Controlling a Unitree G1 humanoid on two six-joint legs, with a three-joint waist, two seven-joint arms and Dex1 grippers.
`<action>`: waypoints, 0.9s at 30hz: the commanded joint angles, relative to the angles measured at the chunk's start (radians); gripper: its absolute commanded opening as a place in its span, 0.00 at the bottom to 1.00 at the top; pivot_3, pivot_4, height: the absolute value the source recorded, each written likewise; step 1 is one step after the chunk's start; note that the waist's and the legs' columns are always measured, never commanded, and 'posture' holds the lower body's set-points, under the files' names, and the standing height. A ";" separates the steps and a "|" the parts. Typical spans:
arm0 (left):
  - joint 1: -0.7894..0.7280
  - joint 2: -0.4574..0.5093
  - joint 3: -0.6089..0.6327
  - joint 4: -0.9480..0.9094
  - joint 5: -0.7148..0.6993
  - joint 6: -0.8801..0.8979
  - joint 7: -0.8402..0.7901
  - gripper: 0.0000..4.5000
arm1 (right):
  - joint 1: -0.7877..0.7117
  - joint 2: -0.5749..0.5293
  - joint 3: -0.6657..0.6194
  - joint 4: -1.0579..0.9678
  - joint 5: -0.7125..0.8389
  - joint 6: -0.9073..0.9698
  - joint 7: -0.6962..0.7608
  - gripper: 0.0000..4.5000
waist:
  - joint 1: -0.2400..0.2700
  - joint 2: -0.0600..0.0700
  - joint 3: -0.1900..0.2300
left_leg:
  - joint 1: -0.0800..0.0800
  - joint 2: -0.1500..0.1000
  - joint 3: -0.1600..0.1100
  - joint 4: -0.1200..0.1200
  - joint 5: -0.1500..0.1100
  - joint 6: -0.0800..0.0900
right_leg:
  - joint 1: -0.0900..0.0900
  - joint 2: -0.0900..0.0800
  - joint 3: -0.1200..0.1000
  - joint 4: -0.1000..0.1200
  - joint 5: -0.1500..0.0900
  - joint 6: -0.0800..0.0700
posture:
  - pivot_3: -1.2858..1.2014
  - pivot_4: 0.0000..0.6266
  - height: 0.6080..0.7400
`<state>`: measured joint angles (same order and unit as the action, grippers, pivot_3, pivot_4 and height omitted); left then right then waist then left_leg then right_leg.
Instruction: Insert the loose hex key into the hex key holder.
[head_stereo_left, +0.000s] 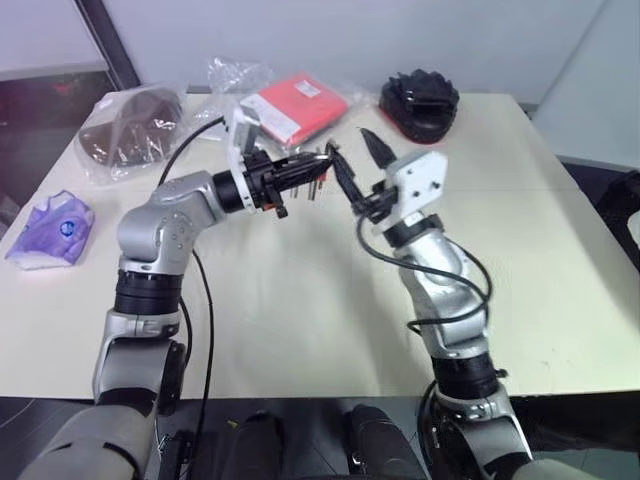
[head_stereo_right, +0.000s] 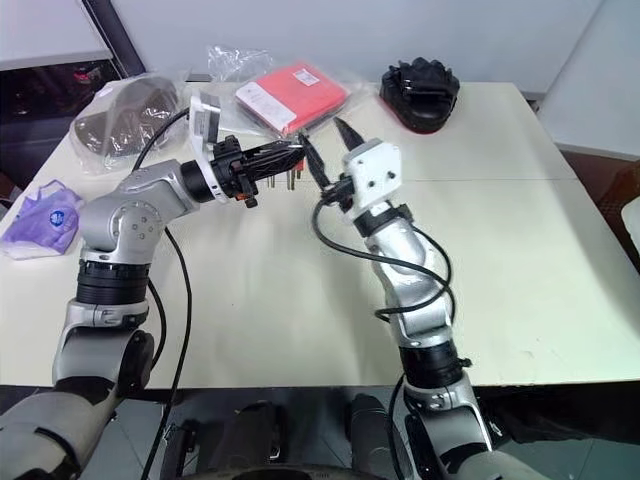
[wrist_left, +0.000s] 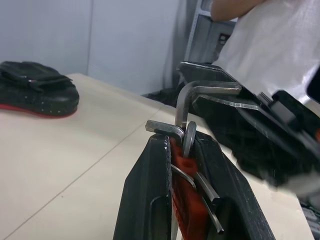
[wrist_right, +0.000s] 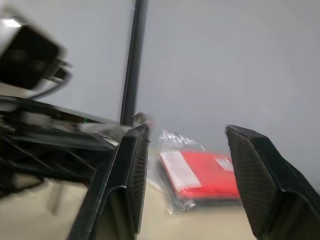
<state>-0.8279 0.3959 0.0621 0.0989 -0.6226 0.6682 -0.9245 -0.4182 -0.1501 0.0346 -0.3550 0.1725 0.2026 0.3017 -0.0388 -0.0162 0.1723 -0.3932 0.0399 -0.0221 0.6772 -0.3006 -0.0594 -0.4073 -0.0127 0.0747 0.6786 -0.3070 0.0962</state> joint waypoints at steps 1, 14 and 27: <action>0.002 0.005 0.007 -0.036 -0.015 -0.009 -0.015 0.12 | 0.072 -0.070 -0.042 -0.203 0.155 0.146 0.069 0.56 | -0.001 0.000 0.000 | 0.000 0.000 0.000 0.000 0.000 0.000 | 0.000 0.000 0.000 0.000 0.000 0.000 | 0.52 0.24 1.00; 0.056 -0.108 -0.070 -0.067 -0.055 0.062 -0.027 0.12 | 0.325 -0.227 -0.239 -0.327 0.269 0.280 0.052 0.56 | -0.002 0.000 0.000 | 0.000 -0.001 0.000 0.000 0.000 0.000 | 0.004 0.001 0.002 -0.008 0.000 0.000 | 0.52 0.24 1.00; 0.146 -0.349 -0.063 0.153 -0.093 0.304 0.162 0.12 | 0.402 -0.230 -0.259 -0.345 0.238 0.260 0.012 0.56 | 0.004 0.000 0.000 | 0.000 -0.002 0.000 -0.003 0.000 0.000 | 0.004 0.001 0.002 -0.010 0.000 0.000 | 0.52 0.24 1.00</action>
<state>-0.6808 0.0682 -0.0157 0.2220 -0.7053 0.9392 -0.8070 -0.0294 -0.3753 -0.1953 -0.6495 0.4147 0.4867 0.3250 -0.0349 -0.0164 0.1723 -0.3928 0.0379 -0.0228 0.6743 -0.3007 -0.0591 -0.4026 -0.0117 0.0765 0.6682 -0.3071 0.0966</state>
